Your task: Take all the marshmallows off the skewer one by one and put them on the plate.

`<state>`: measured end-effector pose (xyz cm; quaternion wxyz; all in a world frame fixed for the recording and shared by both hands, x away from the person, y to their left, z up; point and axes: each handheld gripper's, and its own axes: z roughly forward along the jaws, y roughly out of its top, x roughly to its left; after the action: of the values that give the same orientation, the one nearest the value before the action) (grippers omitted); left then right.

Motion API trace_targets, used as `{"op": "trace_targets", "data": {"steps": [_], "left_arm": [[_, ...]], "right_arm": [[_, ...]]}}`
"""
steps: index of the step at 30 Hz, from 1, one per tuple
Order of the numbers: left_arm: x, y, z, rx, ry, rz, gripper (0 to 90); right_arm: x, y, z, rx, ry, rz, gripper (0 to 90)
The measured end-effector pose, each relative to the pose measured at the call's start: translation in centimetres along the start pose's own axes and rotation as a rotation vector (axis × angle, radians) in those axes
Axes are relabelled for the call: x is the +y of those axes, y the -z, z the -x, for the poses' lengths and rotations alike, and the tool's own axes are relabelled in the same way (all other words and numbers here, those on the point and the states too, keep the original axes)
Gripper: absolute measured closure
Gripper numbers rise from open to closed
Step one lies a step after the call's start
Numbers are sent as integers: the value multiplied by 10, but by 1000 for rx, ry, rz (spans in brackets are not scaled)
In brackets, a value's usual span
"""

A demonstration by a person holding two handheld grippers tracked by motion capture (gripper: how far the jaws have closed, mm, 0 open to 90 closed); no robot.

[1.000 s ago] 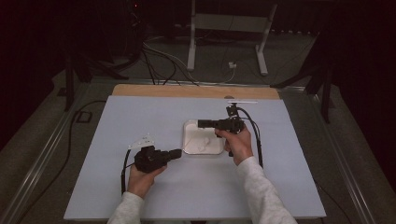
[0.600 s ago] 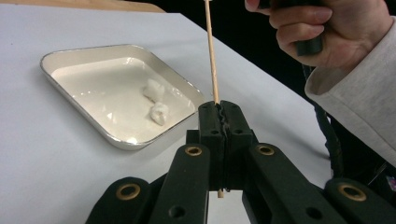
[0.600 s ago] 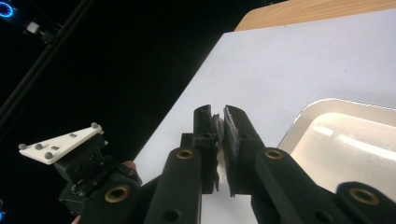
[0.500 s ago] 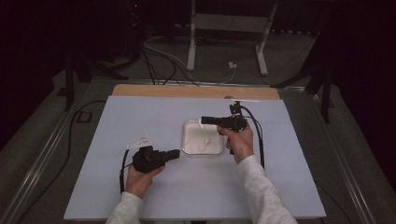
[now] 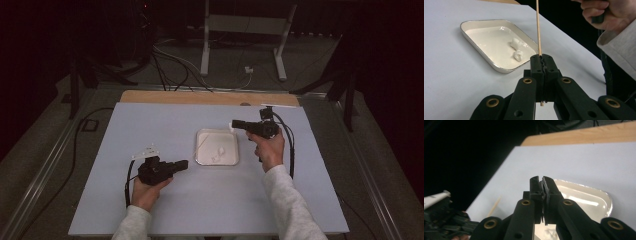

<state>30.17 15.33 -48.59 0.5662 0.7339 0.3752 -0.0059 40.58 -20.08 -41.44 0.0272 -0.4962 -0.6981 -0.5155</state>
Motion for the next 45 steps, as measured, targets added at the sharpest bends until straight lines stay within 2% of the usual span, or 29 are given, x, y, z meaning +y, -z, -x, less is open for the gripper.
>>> {"op": "trace_targets", "data": {"steps": [2,6,9,13,15,18,26,31,34,37,45], "left_arm": [[0,-1,0,0,5,6,900],[1,-1,0,4,9,10,900],[1,0,-1,10,14,18,900],[1,-2,0,18,18,21,900],[1,-6,1,21,17,16,900],[2,-11,2,24,15,12,900],[-1,-25,5,26,5,-39,900],[-5,-37,7,28,-8,-98,900],[-7,-41,8,33,-14,-123,900],[-8,-44,7,38,-6,-134,900],[-9,-50,2,72,29,-161,900]], "right_arm": [[-4,-7,1,-34,18,-25,865],[-17,-25,9,-137,61,-103,851],[-25,-33,15,-147,52,-133,817],[-31,-40,20,-145,39,-150,625],[-32,-41,20,-159,38,-155,530],[-34,-42,20,-167,32,-162,467],[-33,-41,20,-141,-8,-132,351],[-33,-41,20,-114,-46,-121,349],[-32,-41,21,-104,-70,-105,350],[-32,-40,21,-72,-90,-102,357],[-33,-40,21,-71,-91,-114,368]]}}
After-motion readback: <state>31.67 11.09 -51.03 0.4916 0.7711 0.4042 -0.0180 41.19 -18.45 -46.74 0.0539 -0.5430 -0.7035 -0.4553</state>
